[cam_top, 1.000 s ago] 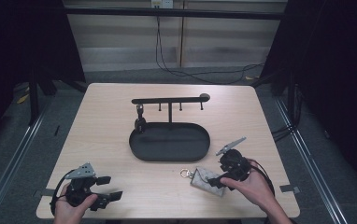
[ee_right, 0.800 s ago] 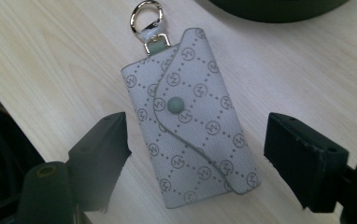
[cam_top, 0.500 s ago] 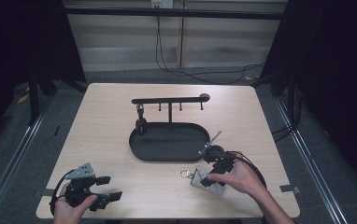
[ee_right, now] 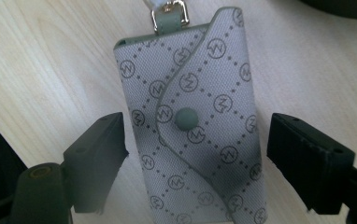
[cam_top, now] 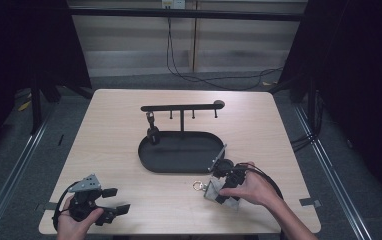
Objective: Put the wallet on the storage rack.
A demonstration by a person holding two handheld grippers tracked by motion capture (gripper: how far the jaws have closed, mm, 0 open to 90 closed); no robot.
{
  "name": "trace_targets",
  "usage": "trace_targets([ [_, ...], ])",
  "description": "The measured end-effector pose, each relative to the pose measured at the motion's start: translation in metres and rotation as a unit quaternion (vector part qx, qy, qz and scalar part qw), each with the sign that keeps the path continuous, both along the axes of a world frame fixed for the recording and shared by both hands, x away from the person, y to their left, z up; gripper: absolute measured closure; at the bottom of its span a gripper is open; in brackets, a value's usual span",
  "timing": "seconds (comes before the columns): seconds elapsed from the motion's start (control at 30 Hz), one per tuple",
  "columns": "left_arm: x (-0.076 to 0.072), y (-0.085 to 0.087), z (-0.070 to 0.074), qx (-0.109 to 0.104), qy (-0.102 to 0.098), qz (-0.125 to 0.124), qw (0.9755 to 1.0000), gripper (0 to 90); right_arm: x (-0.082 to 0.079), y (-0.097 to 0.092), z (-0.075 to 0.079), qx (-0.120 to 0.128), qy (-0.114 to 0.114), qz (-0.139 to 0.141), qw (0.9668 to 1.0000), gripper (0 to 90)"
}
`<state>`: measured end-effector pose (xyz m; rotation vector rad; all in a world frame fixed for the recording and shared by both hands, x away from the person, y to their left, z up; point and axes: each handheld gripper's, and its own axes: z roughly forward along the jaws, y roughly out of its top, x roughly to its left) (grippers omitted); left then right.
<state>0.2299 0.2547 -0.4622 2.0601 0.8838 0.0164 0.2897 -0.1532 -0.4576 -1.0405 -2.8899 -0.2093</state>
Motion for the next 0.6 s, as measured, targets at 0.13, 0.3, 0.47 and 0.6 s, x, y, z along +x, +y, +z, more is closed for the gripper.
trace_targets([
  [0.13, 0.001, 0.002, -0.001, -0.005, 0.009, 0.003, 0.9999, 19.9, 0.0, 0.001, -0.006, -0.001, 0.004, 0.005, 1.0, 22.1],
  [0.3, 0.002, 0.004, 0.0, -0.008, 0.006, 0.007, 0.9999, 19.9, -0.001, 0.001, -0.01, -0.002, 0.006, 0.014, 0.9999, 22.1],
  [0.47, 0.001, 0.003, 0.0, -0.007, 0.005, 0.006, 0.9999, 19.9, -0.002, 0.002, -0.013, -0.007, -0.004, 0.018, 0.9998, 22.7],
  [0.6, 0.002, 0.004, 0.0, -0.006, 0.006, 0.009, 0.9999, 19.9, -0.003, 0.001, -0.013, -0.001, -0.007, 0.022, 0.9997, 23.6],
])
